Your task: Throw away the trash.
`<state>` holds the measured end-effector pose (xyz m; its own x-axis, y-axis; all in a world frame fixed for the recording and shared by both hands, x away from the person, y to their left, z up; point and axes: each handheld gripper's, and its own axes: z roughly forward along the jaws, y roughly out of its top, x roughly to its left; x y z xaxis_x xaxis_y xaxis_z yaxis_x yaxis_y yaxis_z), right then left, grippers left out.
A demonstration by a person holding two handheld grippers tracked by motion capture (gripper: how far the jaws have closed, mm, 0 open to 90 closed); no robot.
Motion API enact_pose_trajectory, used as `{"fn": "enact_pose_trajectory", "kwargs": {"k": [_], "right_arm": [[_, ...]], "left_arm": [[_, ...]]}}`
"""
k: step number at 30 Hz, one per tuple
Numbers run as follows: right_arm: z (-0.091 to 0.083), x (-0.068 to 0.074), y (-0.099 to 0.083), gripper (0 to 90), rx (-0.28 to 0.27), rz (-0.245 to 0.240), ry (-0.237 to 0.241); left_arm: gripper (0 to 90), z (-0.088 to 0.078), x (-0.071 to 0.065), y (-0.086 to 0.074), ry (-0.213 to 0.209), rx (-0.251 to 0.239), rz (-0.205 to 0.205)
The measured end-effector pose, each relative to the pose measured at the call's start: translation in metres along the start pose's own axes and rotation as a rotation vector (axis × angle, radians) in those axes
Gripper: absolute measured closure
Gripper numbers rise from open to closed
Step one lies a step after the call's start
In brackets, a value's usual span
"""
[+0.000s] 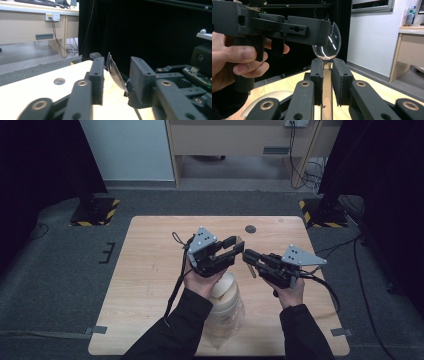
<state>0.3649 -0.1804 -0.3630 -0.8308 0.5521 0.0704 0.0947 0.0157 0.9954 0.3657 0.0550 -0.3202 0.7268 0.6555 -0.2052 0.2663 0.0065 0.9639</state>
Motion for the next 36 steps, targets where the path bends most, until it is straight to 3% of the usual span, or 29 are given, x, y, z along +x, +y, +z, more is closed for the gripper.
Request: {"fn": "enact_pose_trajectory", "kwargs": {"k": [7, 8, 17, 20, 23, 29, 36], "right_arm": [[0.003, 0.002, -0.001, 79.5, 0.004, 0.004, 0.007], [0.003, 0.002, -0.001, 85.3, 0.005, -0.001, 0.011], [-0.004, 0.000, 0.004, 76.7, -0.023, 0.012, -0.003], [-0.010, -0.006, 0.005, 74.0, -0.038, 0.023, -0.031], [-0.019, -0.016, 0.001, 72.2, -0.019, 0.062, -0.075], [-0.038, -0.032, -0.012, 65.0, 0.032, 0.086, -0.160], [-0.060, -0.045, -0.038, 54.9, 0.115, 0.099, -0.242]], "left_arm": [[80.7, -0.001, -0.002, 0.000, -0.015, -0.021, -0.034], [82.6, -0.001, -0.001, 0.000, -0.014, -0.019, -0.035], [84.0, -0.008, 0.000, 0.004, -0.015, -0.054, -0.024], [84.0, -0.016, 0.002, 0.008, -0.006, -0.076, -0.005], [84.0, -0.025, 0.003, 0.011, 0.004, -0.092, 0.020], [84.0, -0.048, 0.009, 0.018, 0.024, -0.132, 0.053], [84.0, -0.085, 0.022, 0.021, 0.082, -0.149, 0.093]]}}
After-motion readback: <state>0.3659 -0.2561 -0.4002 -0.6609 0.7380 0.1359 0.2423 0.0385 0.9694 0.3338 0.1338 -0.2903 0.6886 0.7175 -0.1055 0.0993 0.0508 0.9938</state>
